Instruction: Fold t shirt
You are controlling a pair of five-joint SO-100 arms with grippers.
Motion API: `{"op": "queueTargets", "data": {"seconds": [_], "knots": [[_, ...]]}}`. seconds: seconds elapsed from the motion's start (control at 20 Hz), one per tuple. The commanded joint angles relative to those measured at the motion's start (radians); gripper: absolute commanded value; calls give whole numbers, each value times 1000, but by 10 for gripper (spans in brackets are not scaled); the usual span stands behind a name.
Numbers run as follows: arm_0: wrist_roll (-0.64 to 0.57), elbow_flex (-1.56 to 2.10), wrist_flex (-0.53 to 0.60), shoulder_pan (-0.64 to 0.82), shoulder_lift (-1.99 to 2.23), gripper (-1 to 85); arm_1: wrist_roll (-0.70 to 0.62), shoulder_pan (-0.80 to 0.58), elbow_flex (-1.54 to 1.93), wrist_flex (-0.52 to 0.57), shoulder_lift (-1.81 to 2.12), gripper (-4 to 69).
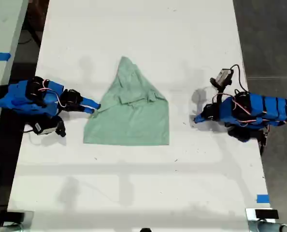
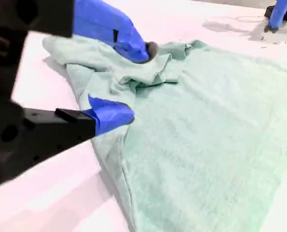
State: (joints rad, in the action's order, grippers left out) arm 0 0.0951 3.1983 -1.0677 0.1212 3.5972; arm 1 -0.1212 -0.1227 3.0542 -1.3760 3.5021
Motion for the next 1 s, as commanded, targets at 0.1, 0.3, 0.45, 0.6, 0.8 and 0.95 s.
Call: {"op": "queueTargets", "data": {"seconds": [0.1,0.3,0.45,0.6,0.8,0.95], "knots": [[-114,23,130,222,6,3,78,-75,-17,-31,2,-10],[-114,25,133,222,6,1,84,-78,-233,-97,-101,29],[-114,25,133,222,6,1,21,-86,-505,6,-517,110],[-114,25,132,216,6,0,-21,-66,-847,69,-1080,125],[-114,25,132,215,6,0,-48,-60,-1134,164,-1571,128],[-114,25,132,215,6,0,-78,-57,-1333,173,-1836,130]]}}
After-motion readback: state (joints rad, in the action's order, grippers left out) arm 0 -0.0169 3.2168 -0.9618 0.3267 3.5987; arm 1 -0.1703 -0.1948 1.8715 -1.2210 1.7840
